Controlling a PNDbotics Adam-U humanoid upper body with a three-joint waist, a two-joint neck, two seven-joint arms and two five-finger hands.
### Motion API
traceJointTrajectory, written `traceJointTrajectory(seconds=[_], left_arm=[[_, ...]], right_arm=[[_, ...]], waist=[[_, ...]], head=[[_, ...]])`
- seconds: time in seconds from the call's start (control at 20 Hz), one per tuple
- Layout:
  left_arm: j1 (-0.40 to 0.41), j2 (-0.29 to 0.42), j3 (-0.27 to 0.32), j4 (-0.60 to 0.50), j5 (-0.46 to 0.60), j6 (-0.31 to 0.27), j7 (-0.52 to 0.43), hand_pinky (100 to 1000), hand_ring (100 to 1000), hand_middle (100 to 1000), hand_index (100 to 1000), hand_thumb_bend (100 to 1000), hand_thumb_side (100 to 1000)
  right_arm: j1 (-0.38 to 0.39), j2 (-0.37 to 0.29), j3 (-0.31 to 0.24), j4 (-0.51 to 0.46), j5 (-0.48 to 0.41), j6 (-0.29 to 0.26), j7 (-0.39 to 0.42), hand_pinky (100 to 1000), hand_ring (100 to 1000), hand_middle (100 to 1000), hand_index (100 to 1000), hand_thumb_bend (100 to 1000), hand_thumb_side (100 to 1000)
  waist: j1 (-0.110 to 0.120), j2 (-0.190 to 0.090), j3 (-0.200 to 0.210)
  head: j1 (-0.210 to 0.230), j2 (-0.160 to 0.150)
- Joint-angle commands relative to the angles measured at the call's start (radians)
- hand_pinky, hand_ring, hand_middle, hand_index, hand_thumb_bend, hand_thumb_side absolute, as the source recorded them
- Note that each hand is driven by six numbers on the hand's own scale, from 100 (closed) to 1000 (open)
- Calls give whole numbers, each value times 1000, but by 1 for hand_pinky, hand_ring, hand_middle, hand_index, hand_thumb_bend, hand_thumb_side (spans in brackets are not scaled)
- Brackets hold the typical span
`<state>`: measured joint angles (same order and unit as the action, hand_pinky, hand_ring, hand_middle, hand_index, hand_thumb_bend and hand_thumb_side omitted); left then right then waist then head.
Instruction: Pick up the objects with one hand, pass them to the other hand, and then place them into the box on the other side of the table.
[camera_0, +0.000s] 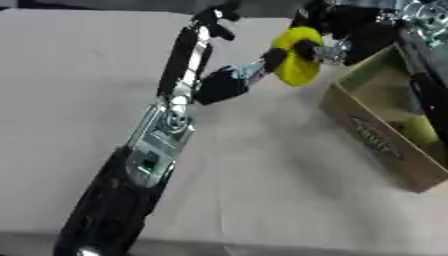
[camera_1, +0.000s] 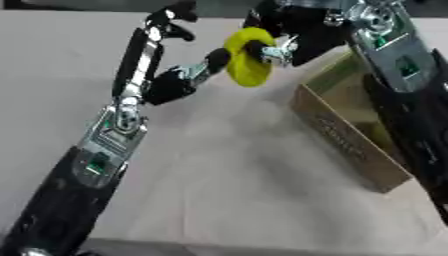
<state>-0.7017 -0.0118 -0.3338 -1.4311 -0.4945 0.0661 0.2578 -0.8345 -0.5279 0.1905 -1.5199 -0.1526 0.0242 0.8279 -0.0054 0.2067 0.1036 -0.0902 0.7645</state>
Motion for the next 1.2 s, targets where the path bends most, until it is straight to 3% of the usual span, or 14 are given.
traceJointTrajectory(seconds=[0.05,0.5,1.2], left_arm=[[-2,33,29,0,30,-3,32,780,625,714,878,693,802],[39,220,79,-54,93,78,65,776,613,709,872,533,761],[106,509,157,-209,179,193,150,761,582,678,849,513,718]], right_arm=[[-7,-44,-24,-27,-15,-1,-28,782,466,354,313,100,231],[81,-129,-105,-66,-54,4,-120,786,466,356,313,100,280],[298,-224,-248,-118,-56,-14,-283,786,466,356,312,100,270]], waist=[[-10,-17,-1],[3,-23,-2],[11,-27,-29]], head=[[-35,5],[-93,5],[-129,-9]])
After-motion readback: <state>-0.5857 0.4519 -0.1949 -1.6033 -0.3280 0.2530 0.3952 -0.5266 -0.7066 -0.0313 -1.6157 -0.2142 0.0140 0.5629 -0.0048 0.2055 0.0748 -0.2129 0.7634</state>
